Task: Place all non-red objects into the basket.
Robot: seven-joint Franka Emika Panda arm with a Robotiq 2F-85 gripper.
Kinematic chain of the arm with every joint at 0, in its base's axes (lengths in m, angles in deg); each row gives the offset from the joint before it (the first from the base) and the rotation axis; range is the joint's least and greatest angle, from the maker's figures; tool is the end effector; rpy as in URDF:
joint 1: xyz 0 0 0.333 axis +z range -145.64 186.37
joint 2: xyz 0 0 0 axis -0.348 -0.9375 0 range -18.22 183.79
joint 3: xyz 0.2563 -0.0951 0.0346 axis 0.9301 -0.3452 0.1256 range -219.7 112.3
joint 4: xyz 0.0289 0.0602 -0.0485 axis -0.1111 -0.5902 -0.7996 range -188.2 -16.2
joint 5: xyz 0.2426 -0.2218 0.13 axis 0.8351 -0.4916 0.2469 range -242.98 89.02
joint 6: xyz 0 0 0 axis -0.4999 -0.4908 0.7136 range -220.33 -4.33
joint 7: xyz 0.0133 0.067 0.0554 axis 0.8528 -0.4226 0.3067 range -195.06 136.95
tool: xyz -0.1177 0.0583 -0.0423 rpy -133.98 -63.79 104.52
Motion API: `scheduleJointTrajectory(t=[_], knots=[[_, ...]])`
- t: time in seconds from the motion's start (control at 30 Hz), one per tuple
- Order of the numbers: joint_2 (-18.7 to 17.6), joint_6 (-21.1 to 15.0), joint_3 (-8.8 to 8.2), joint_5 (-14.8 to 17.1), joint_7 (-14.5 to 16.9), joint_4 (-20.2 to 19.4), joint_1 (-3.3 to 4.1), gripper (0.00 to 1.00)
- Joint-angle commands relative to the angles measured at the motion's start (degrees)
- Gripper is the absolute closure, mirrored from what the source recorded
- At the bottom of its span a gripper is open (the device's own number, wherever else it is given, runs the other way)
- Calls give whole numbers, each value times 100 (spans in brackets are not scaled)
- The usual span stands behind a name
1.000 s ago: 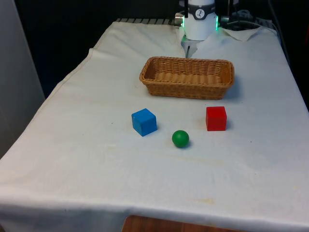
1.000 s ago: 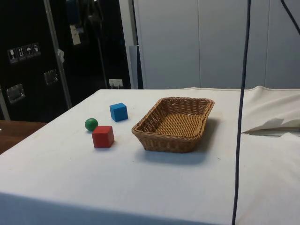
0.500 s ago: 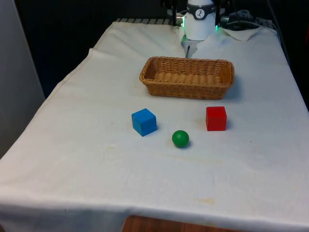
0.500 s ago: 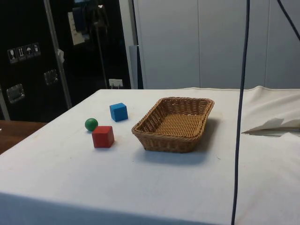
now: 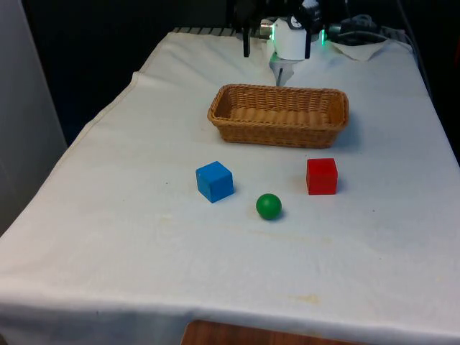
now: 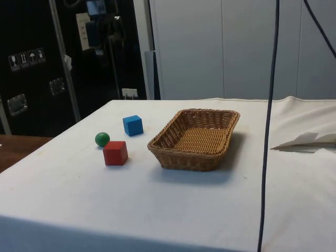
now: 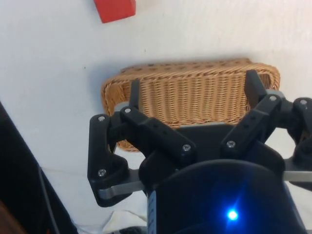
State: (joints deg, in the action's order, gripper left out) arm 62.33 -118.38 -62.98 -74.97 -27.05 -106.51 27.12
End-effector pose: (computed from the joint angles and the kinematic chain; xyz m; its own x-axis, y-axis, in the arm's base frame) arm 0.6038 -0.0160 0.3551 0.9996 -0.0139 -0.0258 -0.0133 -0.9996 0.0237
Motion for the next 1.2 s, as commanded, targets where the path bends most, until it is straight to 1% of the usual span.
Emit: scheduleJointTrajectory(t=[0.0, 0.17, 0.2, 0.23, 0.43, 0.47, 0.5, 0.53, 0.57, 0.67, 0.73, 0.77, 0.8, 0.97, 1.0, 1.03, 1.17], knots=[[-6, -120, -11, 11, -34, -40, -6, 0], [-46, -344, -57, 29, -86, -172, -17, 0], [-29, -246, -52, 0, -63, -143, -6, 0], [-57, -390, -63, 34, -86, -189, -23, 0], [-115, -584, -120, 63, -120, -281, -29, 0], [-138, -647, -126, 74, -138, -304, -40, 0], [-132, -556, -126, 34, -126, -275, -29, 0], [-138, -579, -132, 34, -138, -286, -29, 0], [-155, -699, -138, 74, -160, -327, -46, 0], [-189, -819, -172, 80, -212, -390, -46, 0], [-229, -865, -183, 86, -246, -390, -52, 0], [-206, -791, -183, 52, -229, -384, -40, 0], [-246, -882, -189, 86, -269, -390, -52, 0], [-344, -1008, -206, 86, -441, -395, -52, 0], [-338, -957, -206, 52, -424, -384, -46, 0], [-361, -1031, -206, 86, -476, -395, -52, 0], [-441, -1117, -212, 86, -625, -395, -57, 0]])
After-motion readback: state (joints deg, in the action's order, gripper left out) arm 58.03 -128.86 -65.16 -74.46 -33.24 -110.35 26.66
